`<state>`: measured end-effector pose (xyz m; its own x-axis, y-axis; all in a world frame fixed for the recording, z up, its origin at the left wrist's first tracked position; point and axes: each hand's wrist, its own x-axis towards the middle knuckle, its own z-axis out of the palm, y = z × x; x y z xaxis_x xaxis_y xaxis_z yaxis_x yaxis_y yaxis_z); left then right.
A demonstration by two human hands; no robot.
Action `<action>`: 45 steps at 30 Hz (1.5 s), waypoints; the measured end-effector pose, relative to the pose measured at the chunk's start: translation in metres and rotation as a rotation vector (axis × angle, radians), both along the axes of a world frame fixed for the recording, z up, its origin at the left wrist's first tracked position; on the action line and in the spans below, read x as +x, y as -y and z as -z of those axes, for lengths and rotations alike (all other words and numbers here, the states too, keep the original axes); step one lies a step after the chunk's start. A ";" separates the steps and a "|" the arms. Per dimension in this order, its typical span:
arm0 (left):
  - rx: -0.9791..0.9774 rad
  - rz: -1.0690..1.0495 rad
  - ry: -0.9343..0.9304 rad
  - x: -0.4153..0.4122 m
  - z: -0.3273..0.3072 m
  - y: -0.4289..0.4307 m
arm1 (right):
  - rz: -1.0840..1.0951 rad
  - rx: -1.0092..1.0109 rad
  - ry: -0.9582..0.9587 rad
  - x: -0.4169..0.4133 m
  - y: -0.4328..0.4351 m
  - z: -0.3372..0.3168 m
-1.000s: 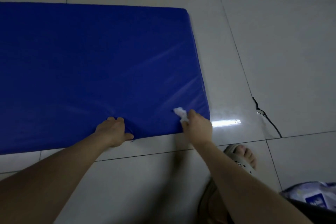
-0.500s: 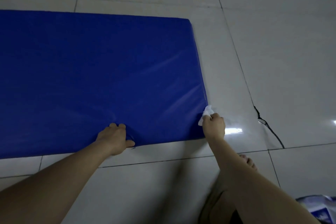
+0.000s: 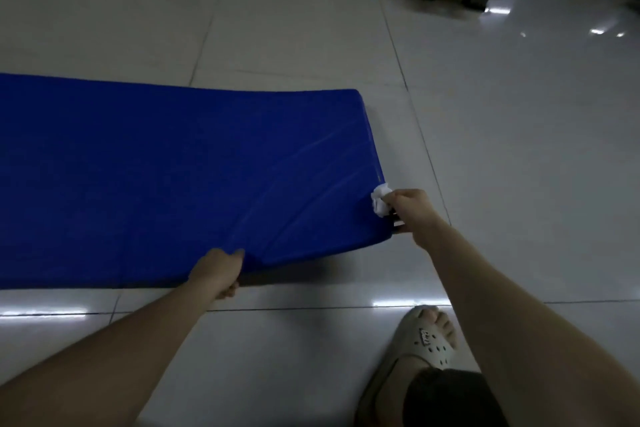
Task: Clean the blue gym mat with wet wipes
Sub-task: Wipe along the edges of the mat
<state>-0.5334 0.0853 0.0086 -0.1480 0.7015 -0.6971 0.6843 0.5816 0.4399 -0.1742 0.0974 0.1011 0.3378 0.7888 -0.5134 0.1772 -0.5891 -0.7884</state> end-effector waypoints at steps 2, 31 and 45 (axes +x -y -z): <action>-0.093 -0.216 0.144 0.002 -0.040 0.003 | 0.007 0.088 0.007 -0.013 0.004 -0.040; 0.425 -0.388 1.294 0.111 -0.333 -0.015 | 0.385 0.270 -0.198 0.002 0.130 -0.278; 0.398 0.338 1.400 0.140 -0.427 -0.018 | 0.869 0.691 -0.486 0.048 0.172 -0.263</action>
